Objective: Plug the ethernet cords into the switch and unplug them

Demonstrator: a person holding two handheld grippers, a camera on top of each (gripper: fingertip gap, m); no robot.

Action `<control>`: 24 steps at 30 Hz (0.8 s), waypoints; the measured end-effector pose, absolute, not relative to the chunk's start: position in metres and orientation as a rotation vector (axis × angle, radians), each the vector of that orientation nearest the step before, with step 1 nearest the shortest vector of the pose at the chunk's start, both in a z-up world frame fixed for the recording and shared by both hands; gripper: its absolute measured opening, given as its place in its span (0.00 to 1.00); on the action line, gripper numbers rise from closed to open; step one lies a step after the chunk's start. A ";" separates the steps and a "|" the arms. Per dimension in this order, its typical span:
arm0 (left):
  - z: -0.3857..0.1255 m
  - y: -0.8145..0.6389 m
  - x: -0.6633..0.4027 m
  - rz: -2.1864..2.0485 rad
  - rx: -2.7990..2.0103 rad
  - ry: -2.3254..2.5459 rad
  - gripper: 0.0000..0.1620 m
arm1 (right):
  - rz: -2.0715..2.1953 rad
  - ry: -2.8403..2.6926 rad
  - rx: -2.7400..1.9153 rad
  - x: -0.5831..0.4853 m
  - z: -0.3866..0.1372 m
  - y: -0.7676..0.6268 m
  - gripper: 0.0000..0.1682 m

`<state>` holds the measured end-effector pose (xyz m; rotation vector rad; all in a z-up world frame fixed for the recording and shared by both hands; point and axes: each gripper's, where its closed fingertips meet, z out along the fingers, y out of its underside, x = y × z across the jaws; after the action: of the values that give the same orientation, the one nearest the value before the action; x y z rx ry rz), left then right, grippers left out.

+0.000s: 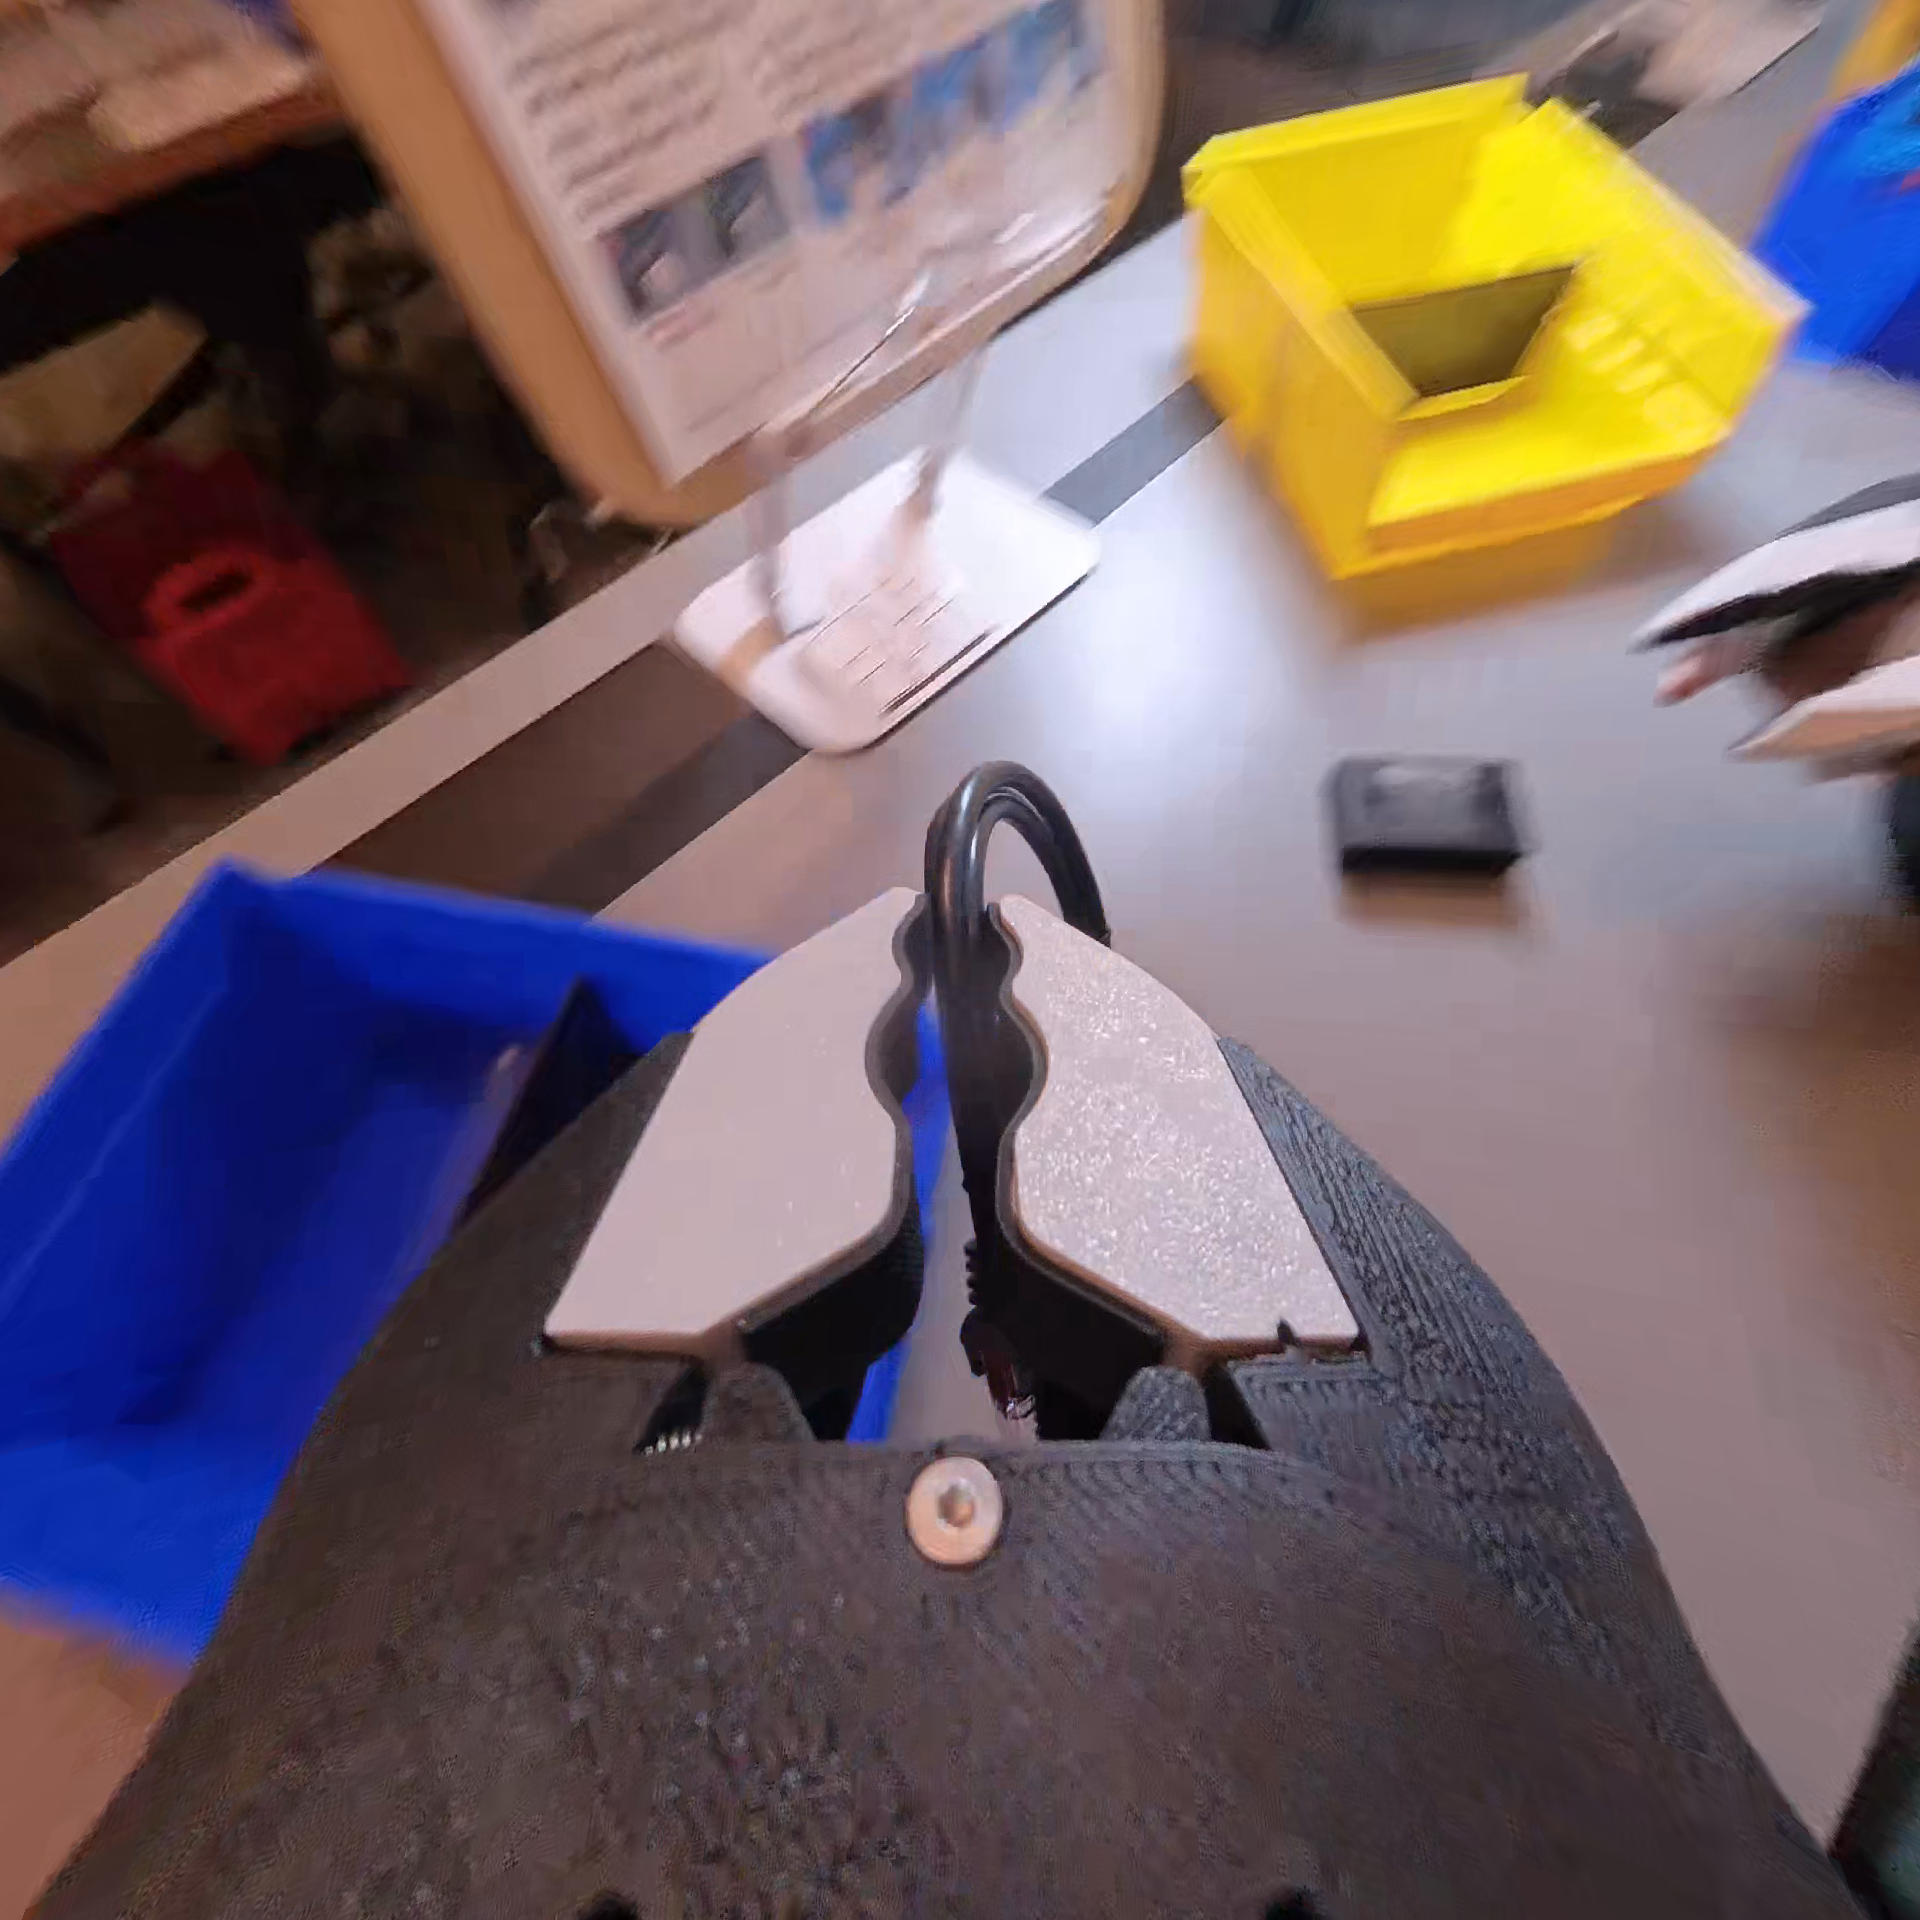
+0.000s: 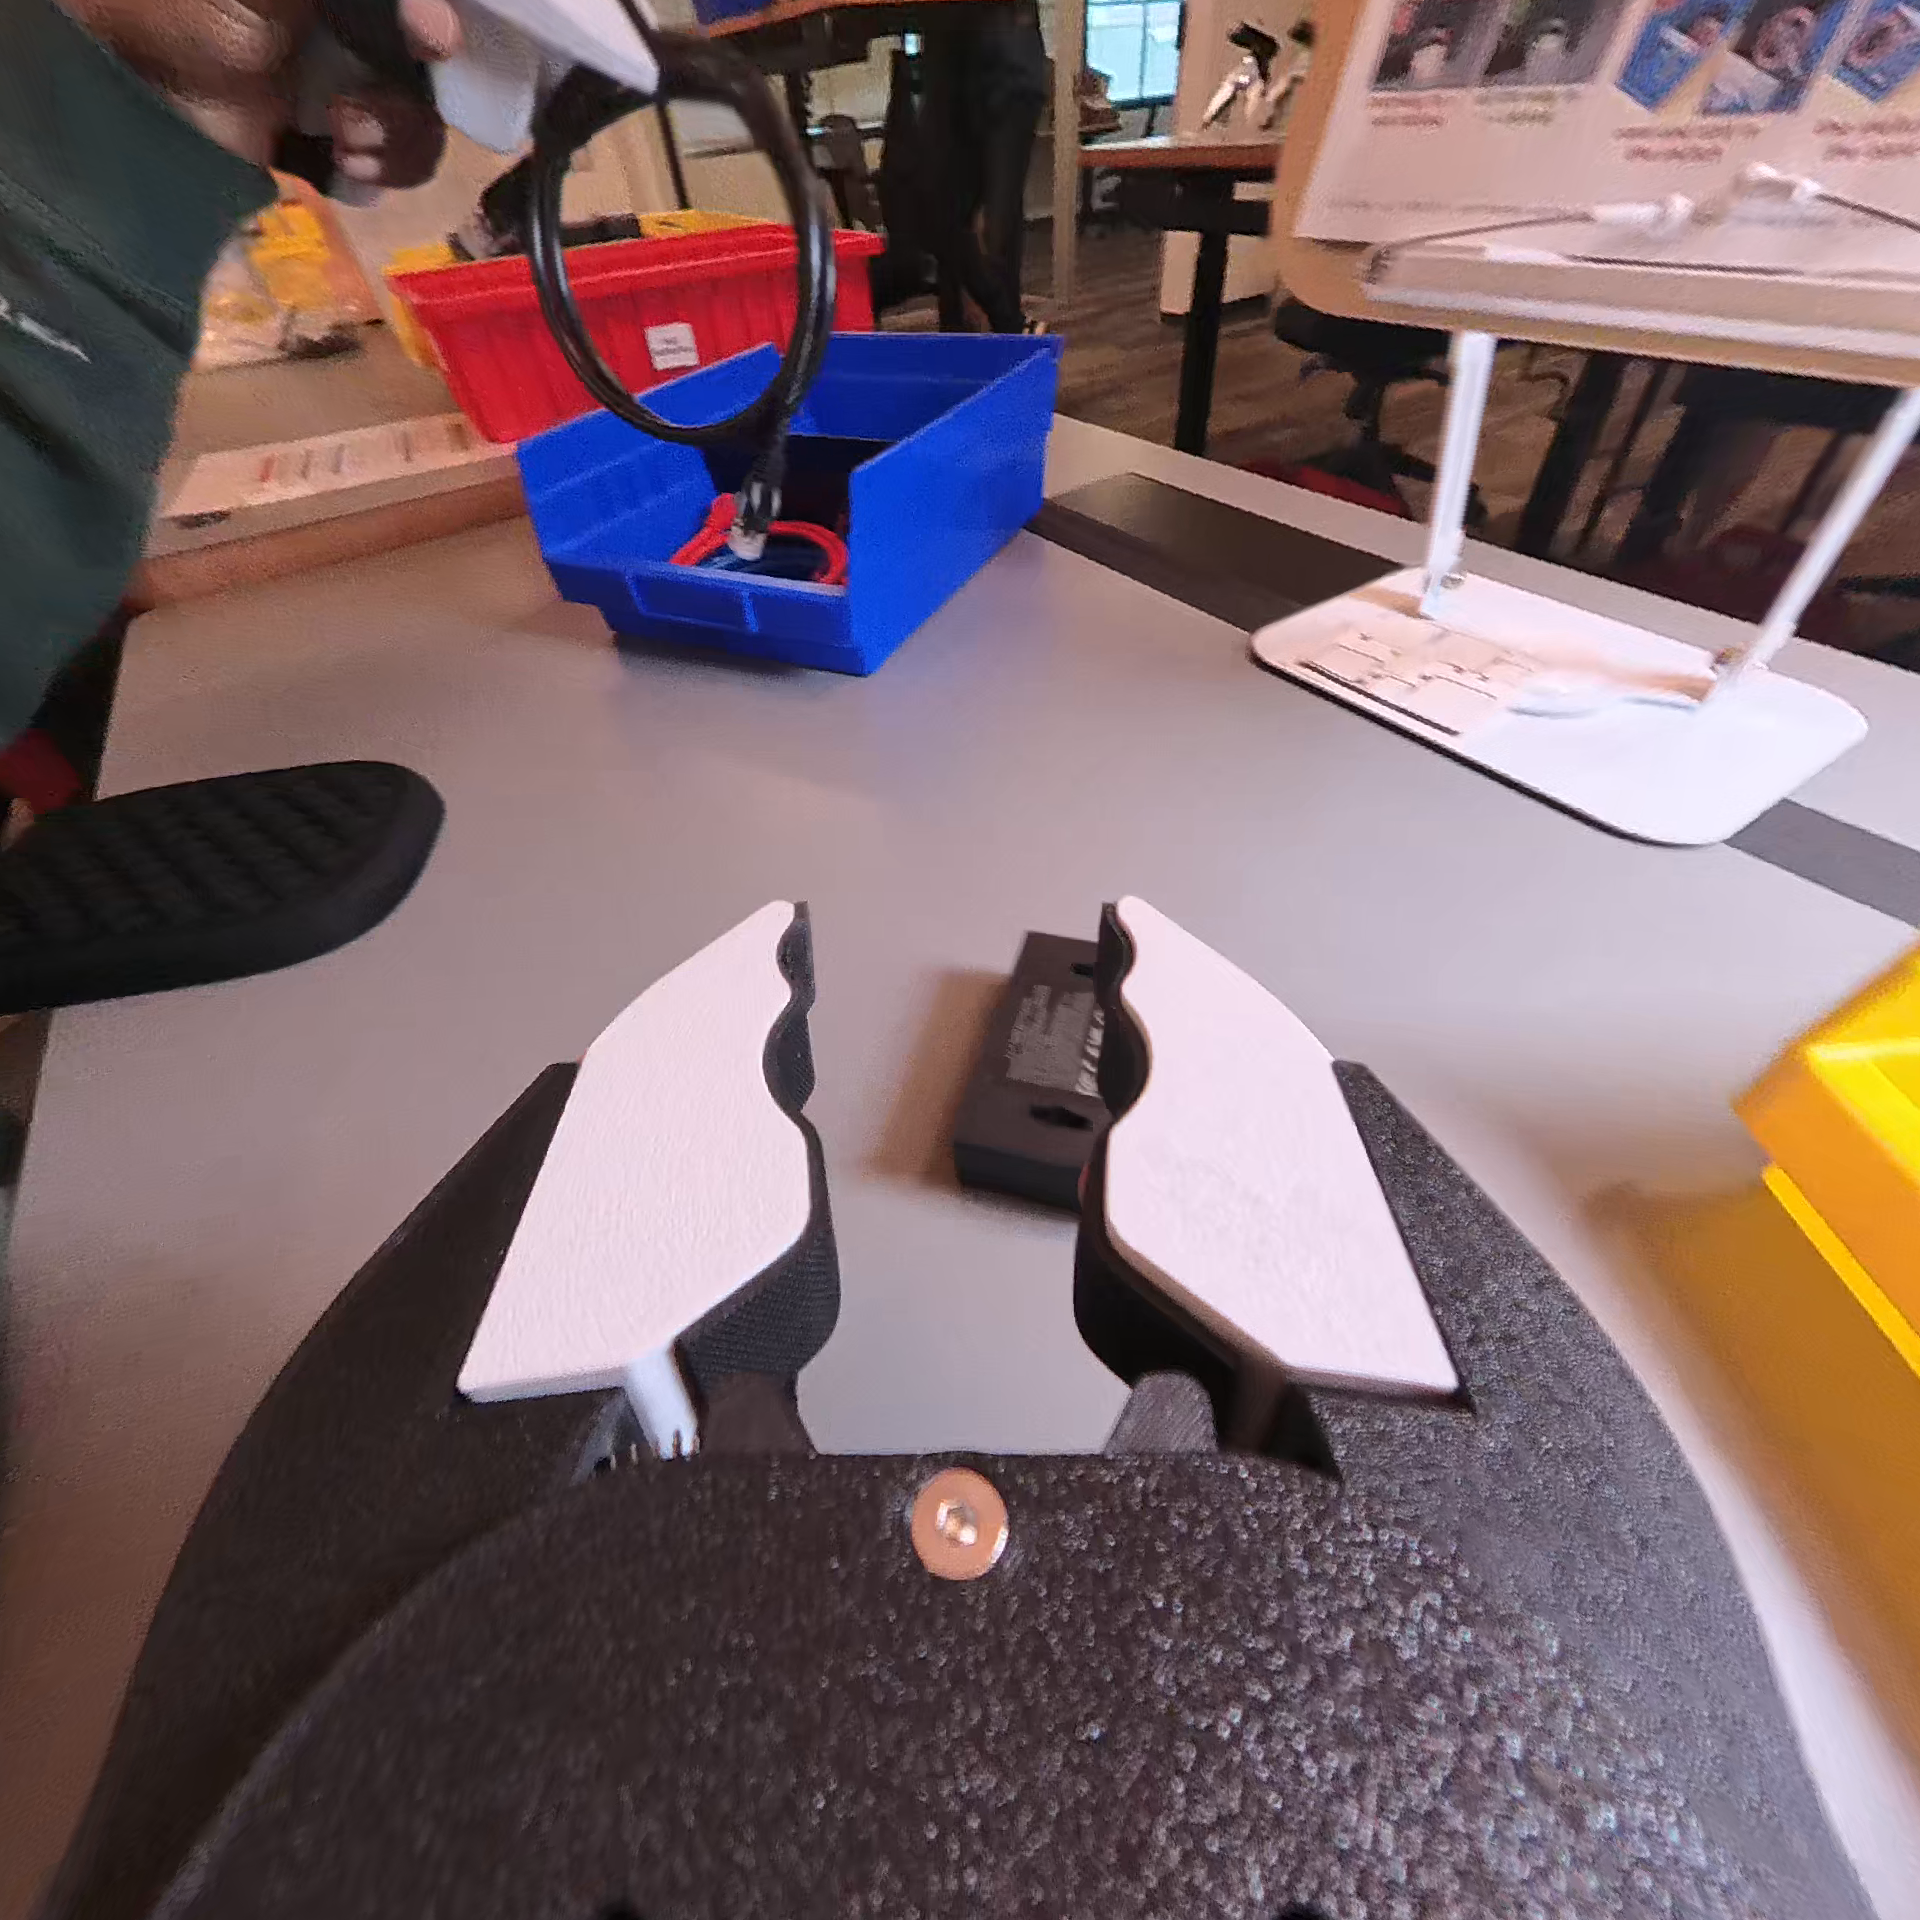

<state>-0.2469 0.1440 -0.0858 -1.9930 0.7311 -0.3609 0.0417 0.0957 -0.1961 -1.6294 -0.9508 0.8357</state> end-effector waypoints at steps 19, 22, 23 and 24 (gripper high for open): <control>-0.171 0.045 -0.121 -0.905 -1.839 0.972 0.17 | 0.930 -1.709 -1.832 -0.023 -0.247 0.018 0.07; -0.172 0.028 -0.099 -0.853 -1.796 1.168 0.20 | 1.082 -1.906 -1.942 -0.024 -0.266 -0.001 0.07; -0.179 0.023 -0.089 -0.829 -1.804 1.245 0.22 | 1.065 -1.940 -1.963 -0.027 -0.272 0.000 0.07; -0.189 0.019 -0.079 -0.793 -1.817 1.321 0.22 | 1.024 -1.954 -1.968 -0.032 -0.278 0.004 0.07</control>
<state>-0.0791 0.0189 -0.1892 -1.8171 1.3206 -0.7934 -0.0325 0.0036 -0.2777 -1.9676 -1.9542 1.0244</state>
